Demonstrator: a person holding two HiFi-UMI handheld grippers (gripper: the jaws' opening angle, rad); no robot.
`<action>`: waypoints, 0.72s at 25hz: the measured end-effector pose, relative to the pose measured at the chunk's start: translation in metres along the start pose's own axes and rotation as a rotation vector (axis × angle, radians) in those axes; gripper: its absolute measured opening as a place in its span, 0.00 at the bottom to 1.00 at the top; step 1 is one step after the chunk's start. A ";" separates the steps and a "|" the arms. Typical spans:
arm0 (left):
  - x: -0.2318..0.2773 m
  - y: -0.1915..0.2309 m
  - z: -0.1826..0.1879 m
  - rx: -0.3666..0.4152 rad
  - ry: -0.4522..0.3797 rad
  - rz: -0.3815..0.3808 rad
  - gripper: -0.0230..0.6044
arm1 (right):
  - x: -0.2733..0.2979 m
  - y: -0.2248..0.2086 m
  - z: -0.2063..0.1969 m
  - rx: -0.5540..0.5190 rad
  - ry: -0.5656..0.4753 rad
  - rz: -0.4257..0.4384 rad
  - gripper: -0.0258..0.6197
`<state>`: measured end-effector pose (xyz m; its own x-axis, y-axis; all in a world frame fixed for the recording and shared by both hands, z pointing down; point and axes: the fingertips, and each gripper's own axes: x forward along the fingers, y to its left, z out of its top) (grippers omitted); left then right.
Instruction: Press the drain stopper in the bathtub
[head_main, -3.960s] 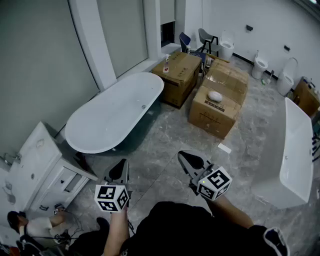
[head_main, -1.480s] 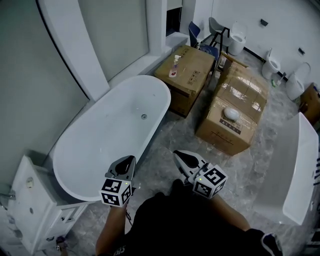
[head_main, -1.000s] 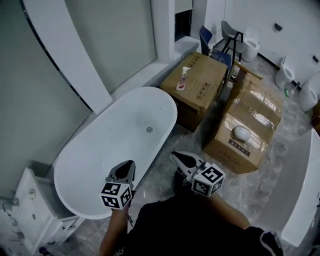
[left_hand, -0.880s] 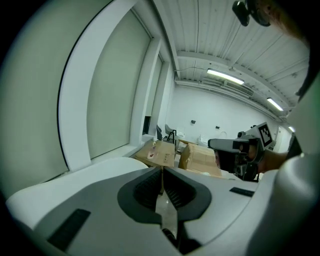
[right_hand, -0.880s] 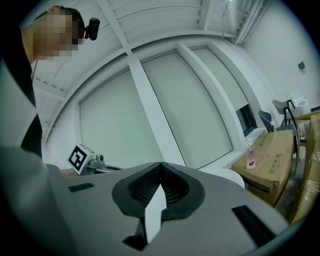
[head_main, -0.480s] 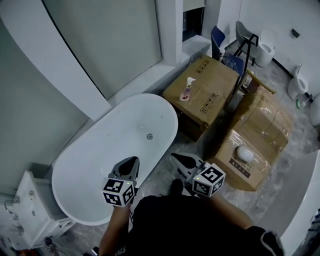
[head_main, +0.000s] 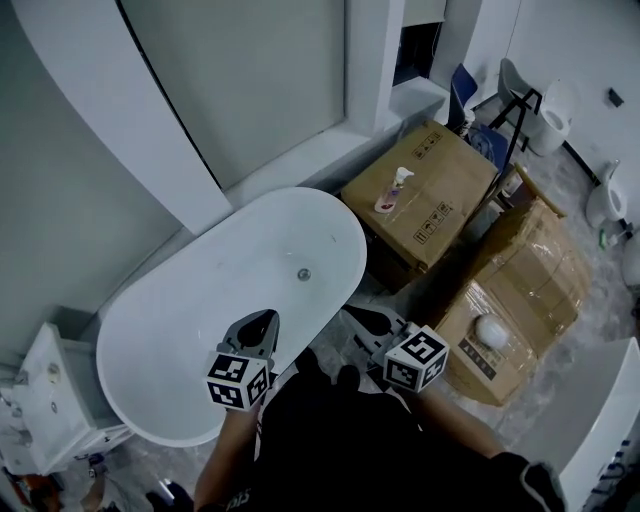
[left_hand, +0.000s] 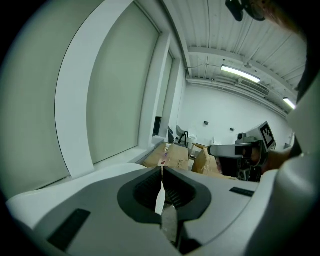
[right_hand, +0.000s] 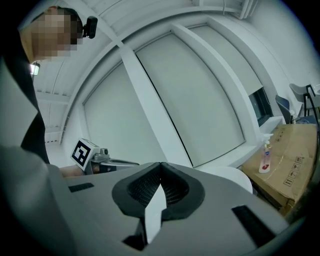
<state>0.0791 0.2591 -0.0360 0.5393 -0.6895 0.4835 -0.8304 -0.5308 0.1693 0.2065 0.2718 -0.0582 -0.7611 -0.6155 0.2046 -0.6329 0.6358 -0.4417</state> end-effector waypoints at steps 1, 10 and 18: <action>0.003 0.008 0.000 -0.011 0.002 0.003 0.08 | 0.008 0.000 0.003 -0.004 0.004 0.004 0.06; 0.023 0.088 0.021 -0.044 -0.030 0.014 0.08 | 0.087 -0.015 0.023 -0.032 0.066 0.002 0.06; 0.023 0.158 0.014 -0.083 -0.033 0.011 0.08 | 0.165 -0.005 0.025 -0.064 0.138 0.013 0.06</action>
<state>-0.0378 0.1518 -0.0100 0.5329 -0.7118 0.4575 -0.8445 -0.4809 0.2357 0.0878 0.1553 -0.0436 -0.7787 -0.5400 0.3193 -0.6273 0.6744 -0.3895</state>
